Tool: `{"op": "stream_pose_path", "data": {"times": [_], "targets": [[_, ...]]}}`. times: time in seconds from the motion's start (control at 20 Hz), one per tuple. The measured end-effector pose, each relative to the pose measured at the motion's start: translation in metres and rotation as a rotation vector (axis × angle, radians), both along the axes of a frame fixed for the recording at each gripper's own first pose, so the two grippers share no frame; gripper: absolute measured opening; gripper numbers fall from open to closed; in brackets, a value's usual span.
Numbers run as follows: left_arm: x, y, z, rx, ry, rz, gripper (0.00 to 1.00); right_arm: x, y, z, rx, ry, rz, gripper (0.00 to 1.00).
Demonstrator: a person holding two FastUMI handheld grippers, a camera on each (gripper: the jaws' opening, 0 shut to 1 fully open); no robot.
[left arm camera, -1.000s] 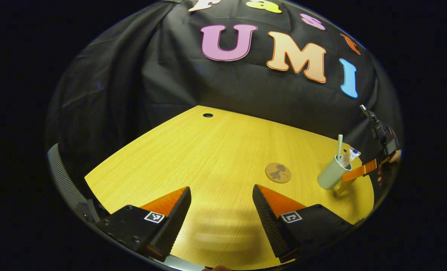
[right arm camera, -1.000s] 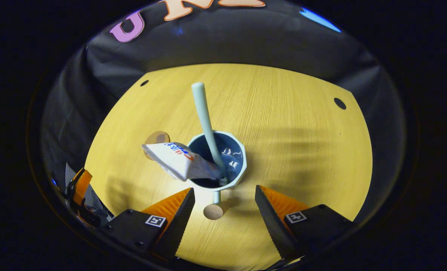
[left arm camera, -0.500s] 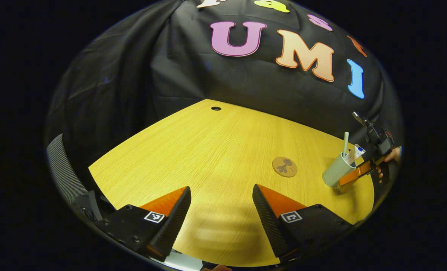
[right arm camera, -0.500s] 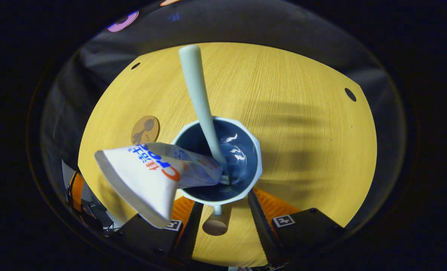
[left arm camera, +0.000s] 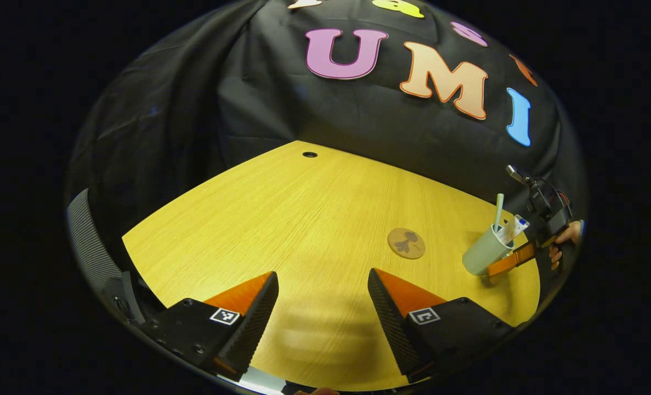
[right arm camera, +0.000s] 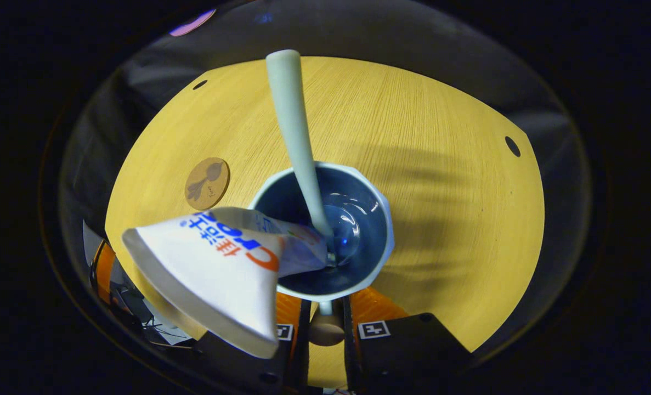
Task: Put the toothbrush and toothpaste on the desktop into the cup, then pick up the cup and place it on the coaster on the desktop.
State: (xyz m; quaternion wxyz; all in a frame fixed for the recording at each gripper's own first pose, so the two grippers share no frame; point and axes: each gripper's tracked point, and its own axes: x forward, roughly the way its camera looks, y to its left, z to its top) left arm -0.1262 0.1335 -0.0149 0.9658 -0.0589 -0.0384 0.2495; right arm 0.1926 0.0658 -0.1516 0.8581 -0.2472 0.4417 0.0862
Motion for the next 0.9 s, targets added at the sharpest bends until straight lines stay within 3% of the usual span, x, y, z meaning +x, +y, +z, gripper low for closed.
{"op": "stream_pose_path", "data": {"times": [0.4, 0.9], "targets": [[-0.005, -0.009, -0.008, -0.001, 0.012, -0.019, 0.95, -0.004, 0.034, 0.006, -0.009, -0.039, 0.062, 0.27], [-0.006, -0.006, -0.015, -0.05, 0.029, -0.029, 0.95, -0.015, 0.139, -0.01, -0.006, 0.023, 0.241, 0.27]]}}
